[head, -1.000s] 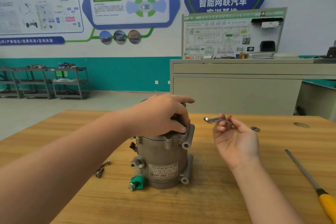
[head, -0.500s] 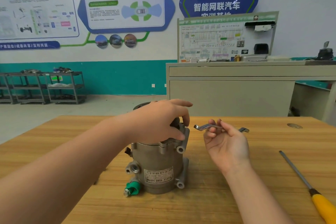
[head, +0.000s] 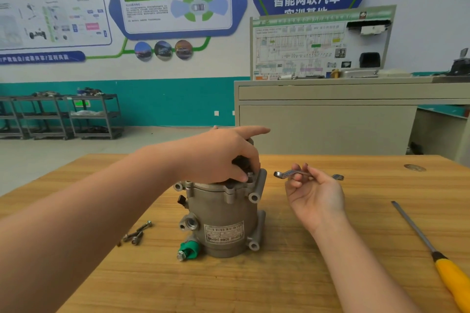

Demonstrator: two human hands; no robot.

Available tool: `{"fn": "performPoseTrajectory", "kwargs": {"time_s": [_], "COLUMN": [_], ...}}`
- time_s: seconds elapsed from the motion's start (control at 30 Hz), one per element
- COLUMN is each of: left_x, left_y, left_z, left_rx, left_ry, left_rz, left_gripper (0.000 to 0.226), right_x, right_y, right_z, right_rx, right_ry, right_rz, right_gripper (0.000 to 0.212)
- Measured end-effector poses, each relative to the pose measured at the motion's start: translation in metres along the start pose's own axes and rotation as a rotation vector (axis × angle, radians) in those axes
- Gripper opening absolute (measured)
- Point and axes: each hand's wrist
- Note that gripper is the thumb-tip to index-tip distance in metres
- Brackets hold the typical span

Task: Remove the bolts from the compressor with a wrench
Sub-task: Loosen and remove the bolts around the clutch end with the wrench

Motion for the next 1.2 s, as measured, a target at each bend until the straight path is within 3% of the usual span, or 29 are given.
{"fn": "performPoseTrajectory", "kwargs": {"time_s": [0.2,0.27,0.67,0.97,1.1,1.2], "left_x": [-0.007,-0.007,-0.009,-0.023,-0.016,-0.015], "left_y": [0.0,-0.002,-0.003,-0.003,-0.005,-0.005], "left_z": [0.0,0.005,0.007,0.005,0.011,0.012], "left_rx": [-0.024,-0.031,-0.068,-0.018,-0.046,-0.061], "left_ry": [-0.006,-0.02,0.015,0.032,-0.001,0.01], "left_rz": [-0.068,-0.061,-0.056,-0.226,-0.124,-0.113], "left_gripper": [0.005,0.014,0.017,0.011,0.036,0.023], "right_x": [-0.003,-0.002,-0.002,-0.003,-0.002,-0.002], "right_y": [0.001,0.001,0.0,-0.001,0.0,0.0], "right_z": [0.001,0.001,0.002,0.0,0.0,0.001], "right_rx": [0.001,0.005,0.018,0.014,0.015,0.014], "right_ry": [-0.004,-0.006,-0.018,-0.036,-0.033,-0.035], "right_rz": [0.013,0.009,-0.003,0.001,0.003,0.006], "right_gripper": [0.019,0.019,0.017,0.017,0.018,0.017]}}
Point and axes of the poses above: each hand's wrist, its own y-axis towards the middle knuckle, its own x-axis out of the back of the hand, z = x × y, and after that the axes turned 9 degrees about y, right-handed
